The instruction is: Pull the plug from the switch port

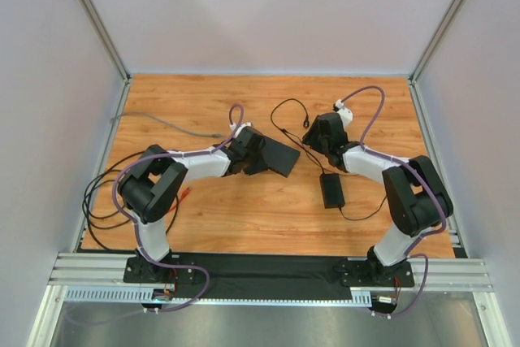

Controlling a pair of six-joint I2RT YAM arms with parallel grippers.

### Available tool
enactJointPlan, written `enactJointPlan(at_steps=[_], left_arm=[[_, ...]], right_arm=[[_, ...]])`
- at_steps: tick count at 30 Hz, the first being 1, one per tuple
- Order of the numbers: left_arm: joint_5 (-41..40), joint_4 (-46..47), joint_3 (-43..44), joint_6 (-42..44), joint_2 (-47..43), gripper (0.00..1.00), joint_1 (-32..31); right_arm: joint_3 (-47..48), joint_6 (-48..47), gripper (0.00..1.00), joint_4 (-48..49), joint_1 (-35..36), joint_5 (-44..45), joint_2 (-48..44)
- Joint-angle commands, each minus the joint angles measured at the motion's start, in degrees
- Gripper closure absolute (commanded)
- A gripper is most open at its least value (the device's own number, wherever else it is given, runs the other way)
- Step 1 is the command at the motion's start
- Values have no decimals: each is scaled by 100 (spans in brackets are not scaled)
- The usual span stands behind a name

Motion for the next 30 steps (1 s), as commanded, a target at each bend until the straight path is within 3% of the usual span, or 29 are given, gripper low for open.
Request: enactJointPlan(at_steps=[1, 7, 12, 13, 19, 23, 25, 28, 30], left_arm=[[379, 844, -1, 554, -350, 100, -15], [248, 1382, -880, 1170, -1648, 98, -33], [-130, 1041, -1767, 1505, -2960, 80, -51], [-166, 918, -1899, 1496, -3388, 71, -42], [342, 540, -2744, 1400, -4603, 53, -42], [590, 232, -3174, 1242, -5369, 43, -42], [782, 144, -3420, 1119, -5835, 39, -51], [1098, 152, -3798, 856, -6431, 35, -42], [1353, 318, -4131, 688, -6853, 34, -42]], right_arm=[[-210, 74, 47, 410, -89, 440, -575], [-105, -418, 46, -2, -107, 502, -883], [0, -603, 43, -819, 68, 299, -1199], [87, -682, 43, -995, 147, 326, -1252], [141, -937, 42, -2375, 1385, 1291, -1665], [-366, -604, 39, -2877, 2203, 1372, -2034], [-648, -533, 30, -2903, 2501, 1328, -2350], [-1246, -331, 0, -2930, 2661, 1214, -2886], [-1614, -174, 0, -2956, 2661, 1117, -3308]])
